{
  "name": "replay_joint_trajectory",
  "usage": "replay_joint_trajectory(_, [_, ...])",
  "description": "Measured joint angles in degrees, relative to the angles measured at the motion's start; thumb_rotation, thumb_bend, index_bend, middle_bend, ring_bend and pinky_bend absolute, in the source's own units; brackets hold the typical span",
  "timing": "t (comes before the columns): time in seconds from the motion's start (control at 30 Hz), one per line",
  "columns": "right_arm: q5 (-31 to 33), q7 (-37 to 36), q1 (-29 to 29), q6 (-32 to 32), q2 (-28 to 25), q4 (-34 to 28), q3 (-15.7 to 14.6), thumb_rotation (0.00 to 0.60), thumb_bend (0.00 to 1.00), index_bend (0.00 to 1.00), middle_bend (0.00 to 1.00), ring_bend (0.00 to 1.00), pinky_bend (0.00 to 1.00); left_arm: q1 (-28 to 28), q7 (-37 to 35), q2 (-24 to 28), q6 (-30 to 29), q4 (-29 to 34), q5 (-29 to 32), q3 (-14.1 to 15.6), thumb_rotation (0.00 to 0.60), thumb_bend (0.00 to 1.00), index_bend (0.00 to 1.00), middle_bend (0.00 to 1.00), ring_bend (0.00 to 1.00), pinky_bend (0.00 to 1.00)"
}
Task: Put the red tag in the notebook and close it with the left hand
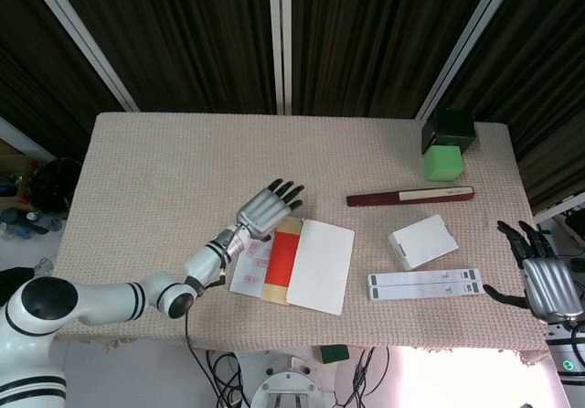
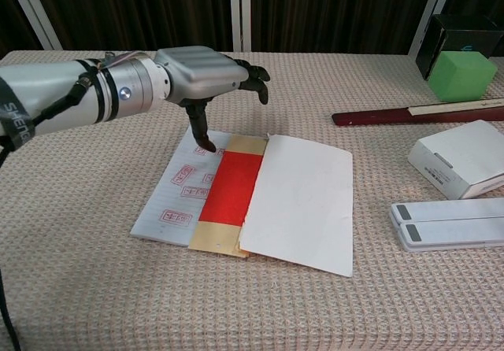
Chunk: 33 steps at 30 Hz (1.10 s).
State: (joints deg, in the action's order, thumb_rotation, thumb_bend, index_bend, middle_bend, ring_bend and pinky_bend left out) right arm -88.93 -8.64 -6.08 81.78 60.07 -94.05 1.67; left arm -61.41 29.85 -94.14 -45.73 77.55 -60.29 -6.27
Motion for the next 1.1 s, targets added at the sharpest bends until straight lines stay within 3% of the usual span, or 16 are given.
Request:
replay_joint_trajectory(0.4, [-0.48, -1.38, -0.03, 0.28, -0.15, 0.93, -0.14, 0.6, 0.06, 0.0, 0.15, 0.0, 0.12, 9.94, -3.33, 11.18, -11.95, 12.54, -3.61, 2.32, 0.6, 0.03, 0.18, 0.01, 0.01, 0.1])
replay_joint_trajectory(0.63, [-1.23, -2.2, -0.27, 0.48, -0.06, 1.63, -0.18, 0.6, 0.06, 0.0, 0.15, 0.0, 0.12, 19.81, -6.15, 16.5, -21.49, 17.39, -8.59, 7.43, 0.6, 0.03, 0.18, 0.01, 0.01, 0.1])
replay_joint_trajectory(0.83, [-1.99, -1.61, -0.68, 0.3, 0.13, 1.24, -0.34, 0.6, 0.06, 0.0, 0.15, 0.0, 0.12, 23.36, -6.59, 16.28, -23.1, 19.39, -17.26, 12.48, 0.6, 0.03, 0.18, 0.01, 0.01, 0.1])
replay_joint_trajectory(1.1, [-2.22, -0.42, -0.22, 1.05, -0.4, 0.06, -0.66, 0.6, 0.06, 0.0, 0.15, 0.0, 0.12, 22.61, -6.31, 10.52, -19.65, 20.47, -26.09, 13.25, 0.6, 0.03, 0.18, 0.01, 0.01, 0.1])
